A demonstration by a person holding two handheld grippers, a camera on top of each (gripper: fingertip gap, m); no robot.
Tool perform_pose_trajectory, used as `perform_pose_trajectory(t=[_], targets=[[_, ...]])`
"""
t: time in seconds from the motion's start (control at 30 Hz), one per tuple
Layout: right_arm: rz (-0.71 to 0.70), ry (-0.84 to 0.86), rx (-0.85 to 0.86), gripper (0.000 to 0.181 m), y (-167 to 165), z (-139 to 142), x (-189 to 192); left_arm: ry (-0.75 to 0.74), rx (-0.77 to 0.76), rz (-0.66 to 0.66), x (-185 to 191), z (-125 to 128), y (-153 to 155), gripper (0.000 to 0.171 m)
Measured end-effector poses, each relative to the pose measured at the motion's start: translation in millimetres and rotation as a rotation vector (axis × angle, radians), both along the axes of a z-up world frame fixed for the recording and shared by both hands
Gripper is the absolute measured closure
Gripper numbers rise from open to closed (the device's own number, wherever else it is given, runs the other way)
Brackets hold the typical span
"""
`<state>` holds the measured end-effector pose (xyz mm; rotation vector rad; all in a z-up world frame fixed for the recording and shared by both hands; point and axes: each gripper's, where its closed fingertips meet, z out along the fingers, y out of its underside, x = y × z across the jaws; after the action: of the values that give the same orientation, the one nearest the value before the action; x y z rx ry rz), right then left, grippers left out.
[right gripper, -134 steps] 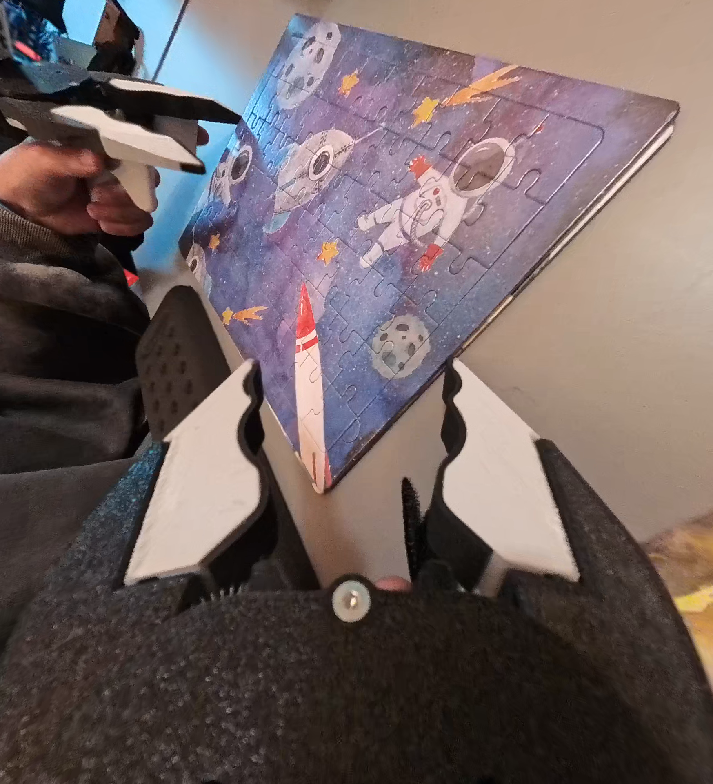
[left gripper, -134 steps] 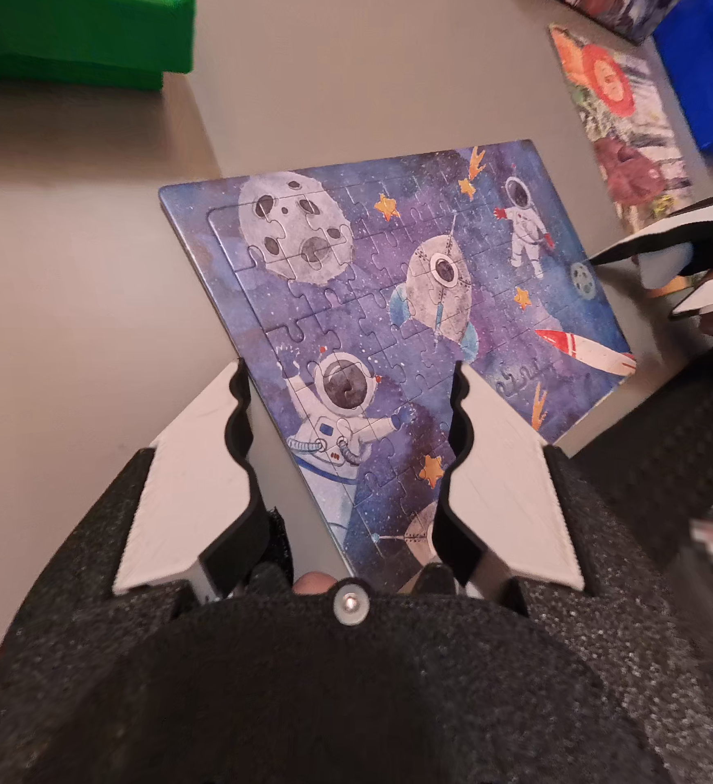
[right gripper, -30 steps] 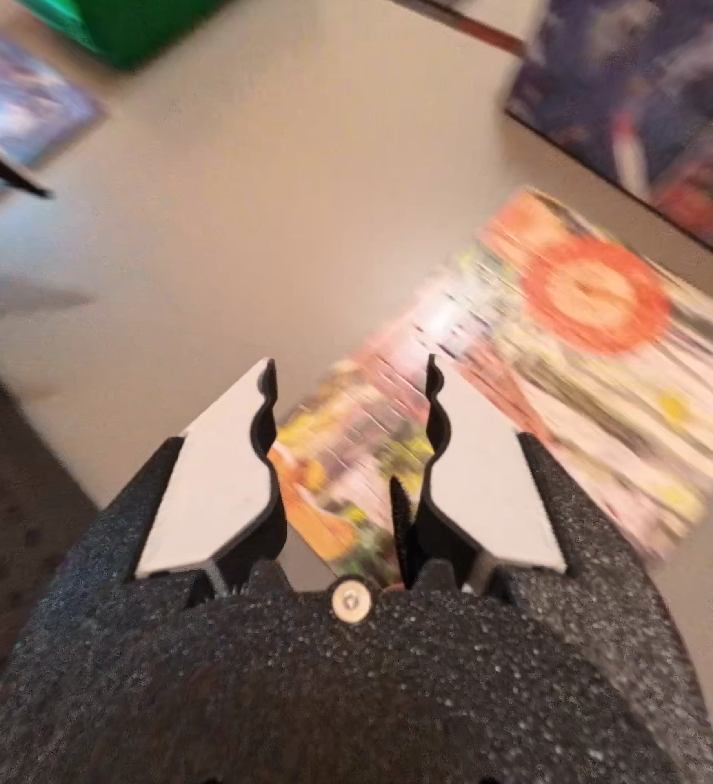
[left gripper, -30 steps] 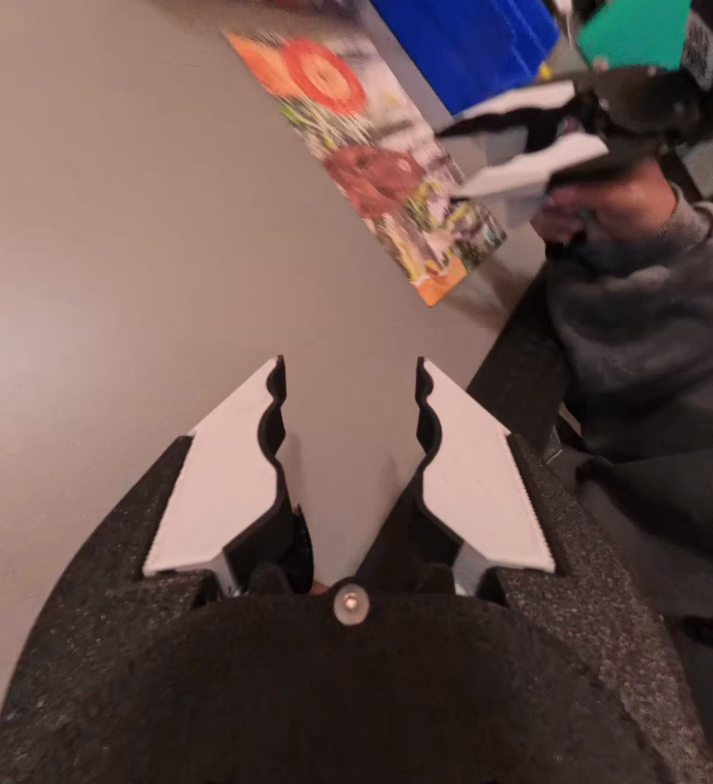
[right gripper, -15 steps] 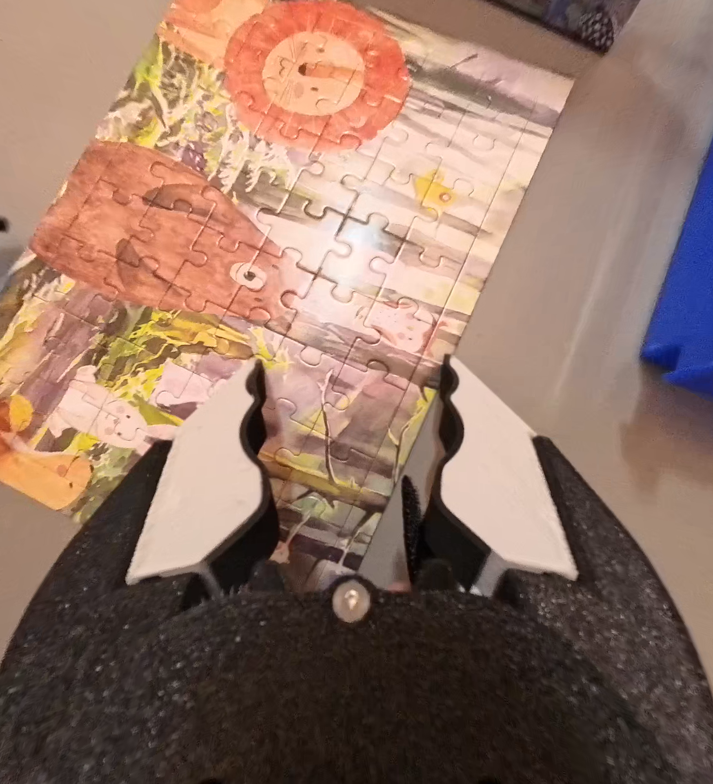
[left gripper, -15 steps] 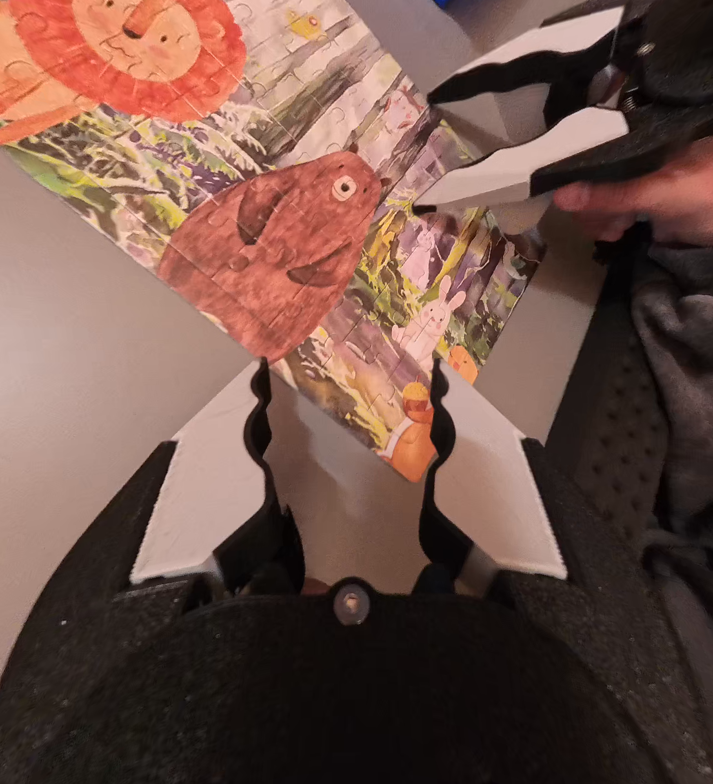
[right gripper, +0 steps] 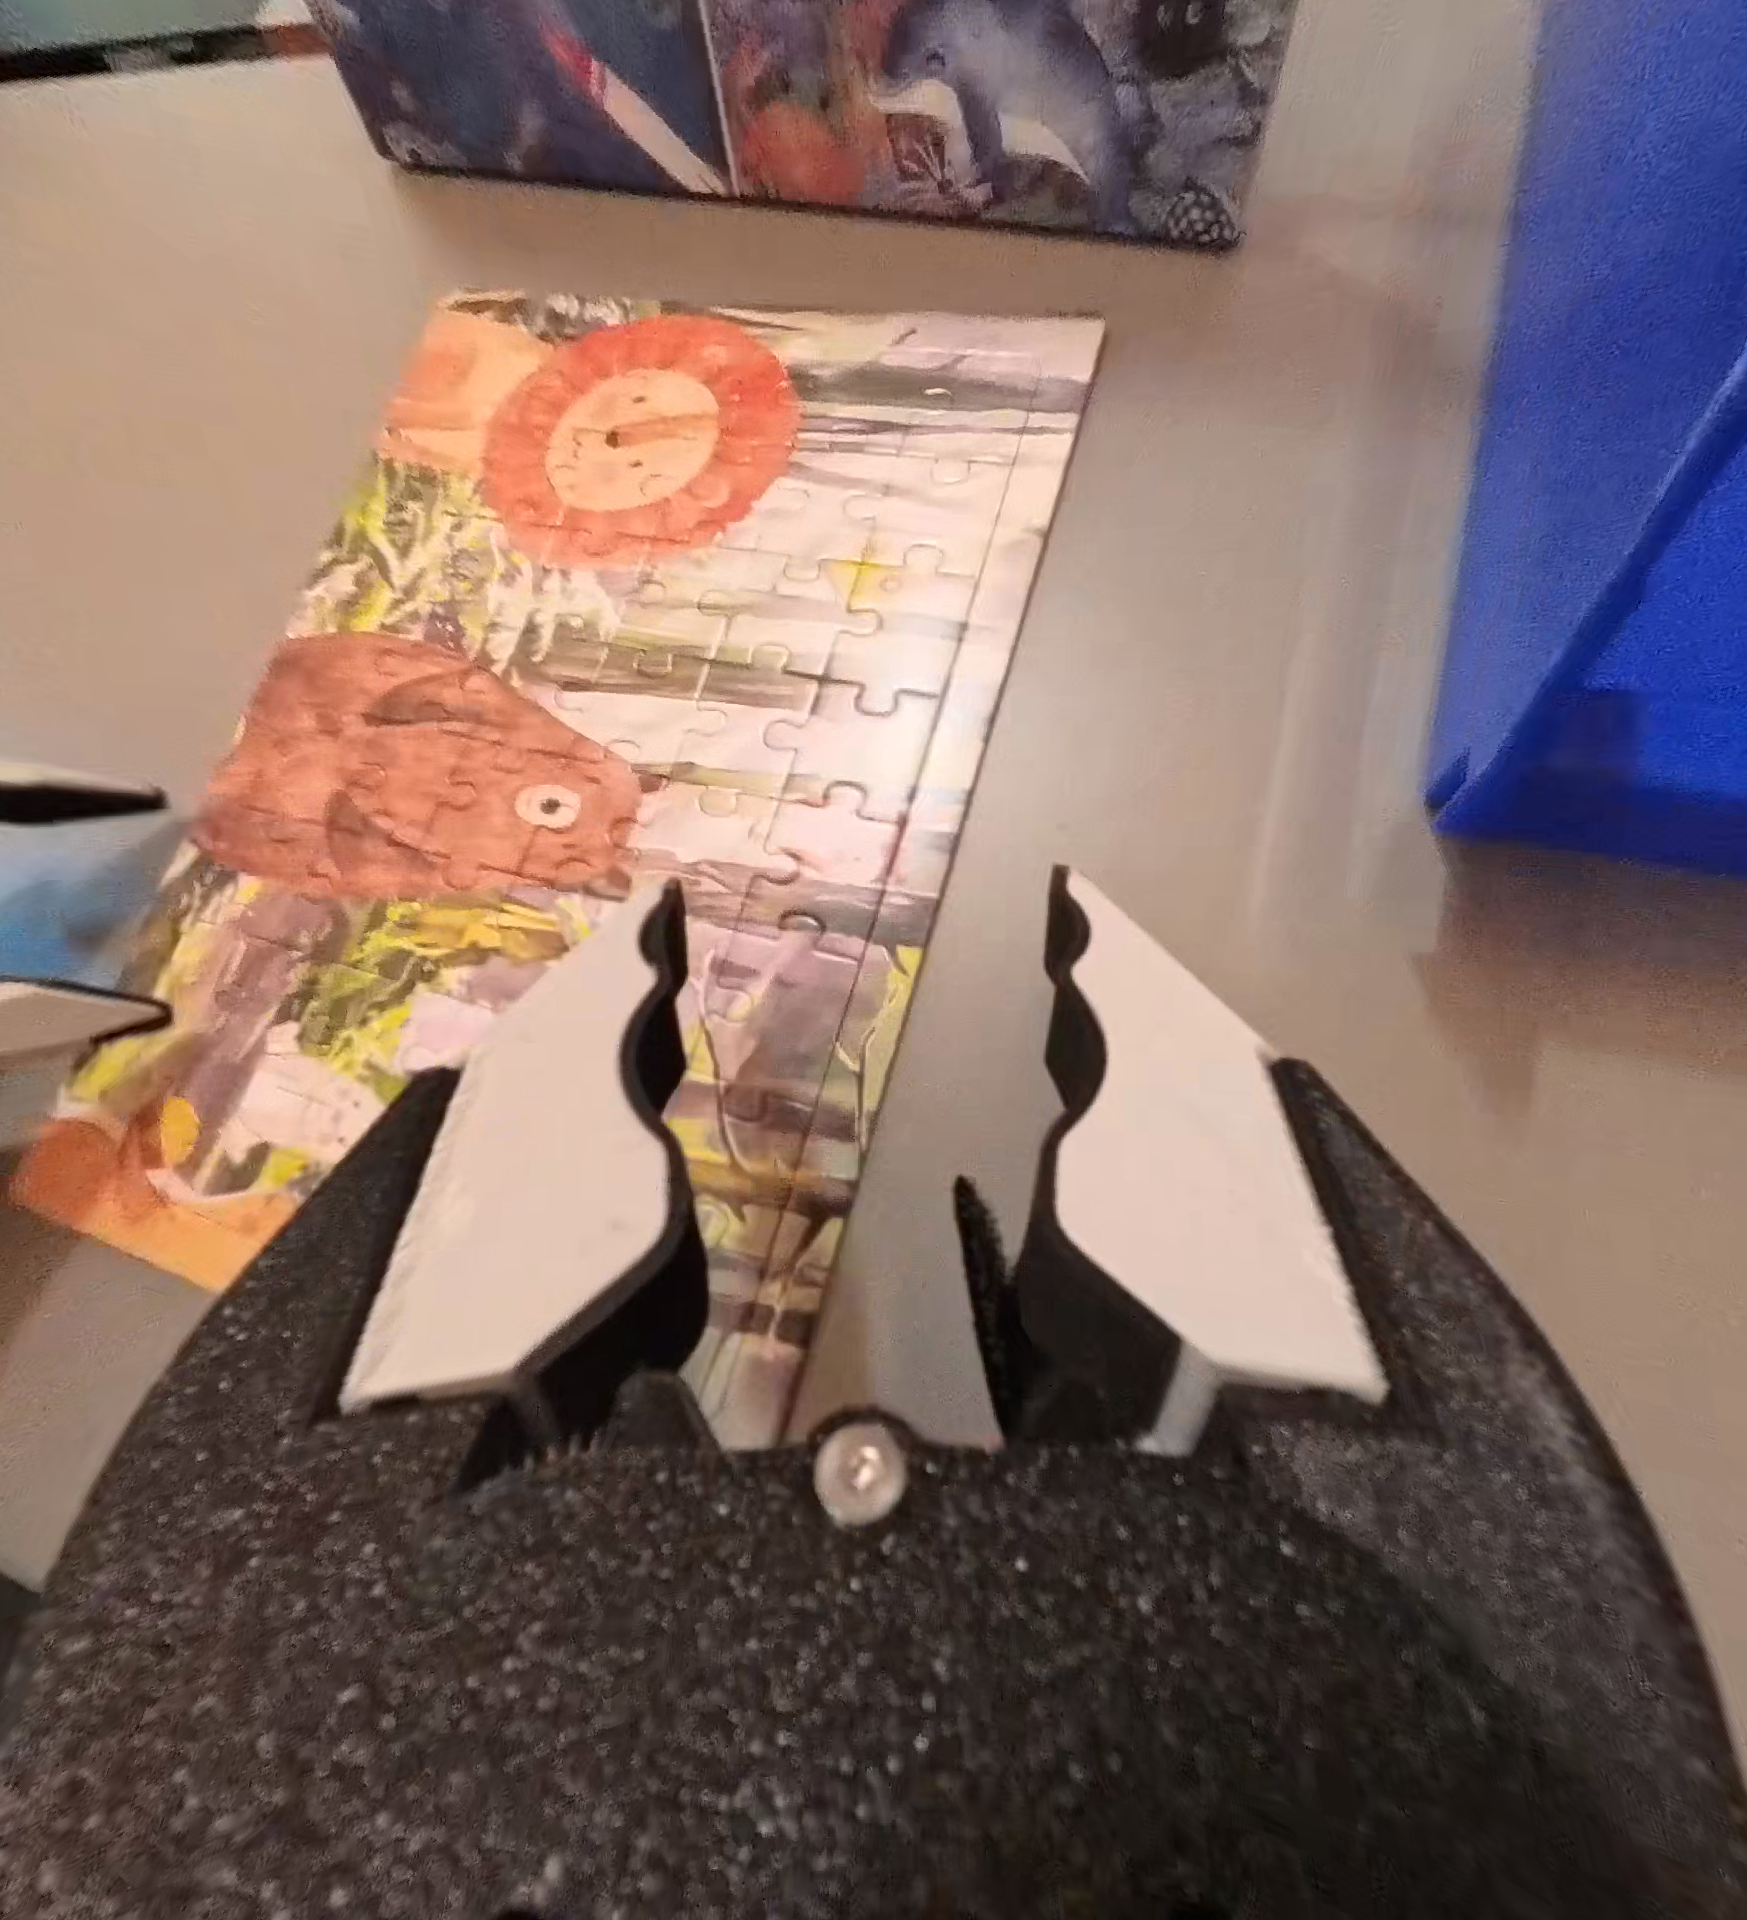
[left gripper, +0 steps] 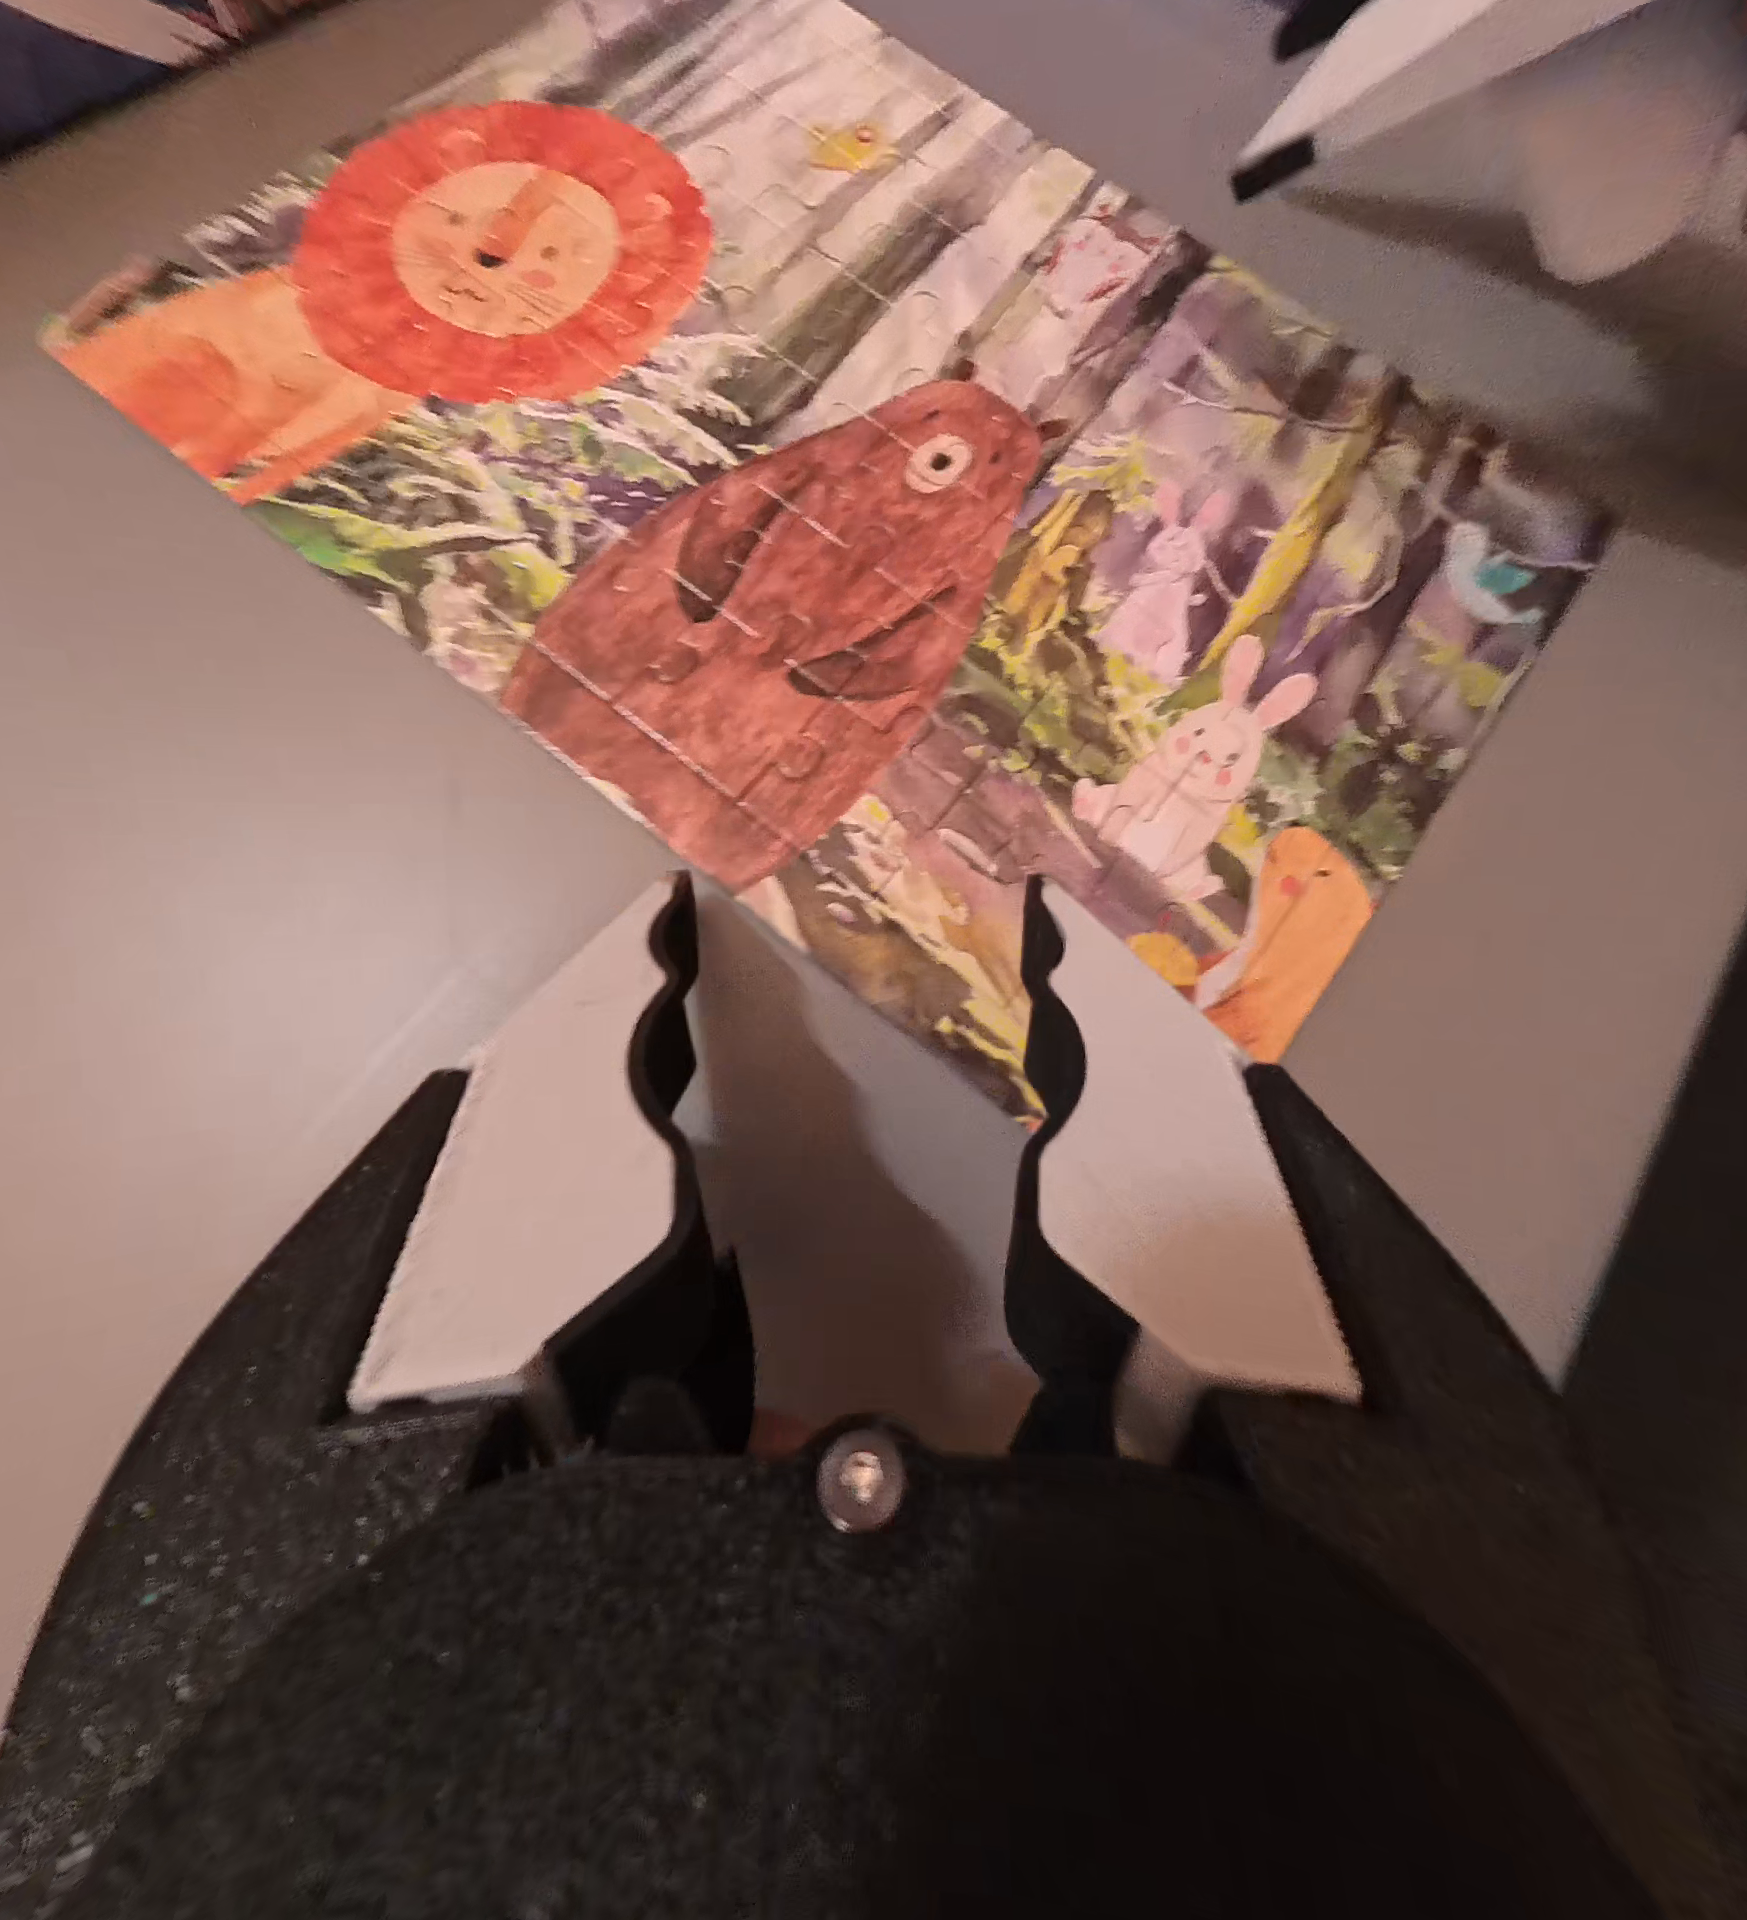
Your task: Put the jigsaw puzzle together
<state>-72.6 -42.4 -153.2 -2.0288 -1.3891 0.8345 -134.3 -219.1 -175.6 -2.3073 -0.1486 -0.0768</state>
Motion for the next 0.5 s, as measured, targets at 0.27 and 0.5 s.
perform_pose_trajectory(t=[0.27, 0.5], targets=[[0.085, -0.185, 0.101, 0.106, -34, -31, -2, -0.188, 0.031, 0.029, 8, 2, -1, 0.102], [0.005, -0.015, -0.286, 0.093, -37, -13, -8, -0.199, 0.03, 0.012, 13, 4, -2, 0.095]])
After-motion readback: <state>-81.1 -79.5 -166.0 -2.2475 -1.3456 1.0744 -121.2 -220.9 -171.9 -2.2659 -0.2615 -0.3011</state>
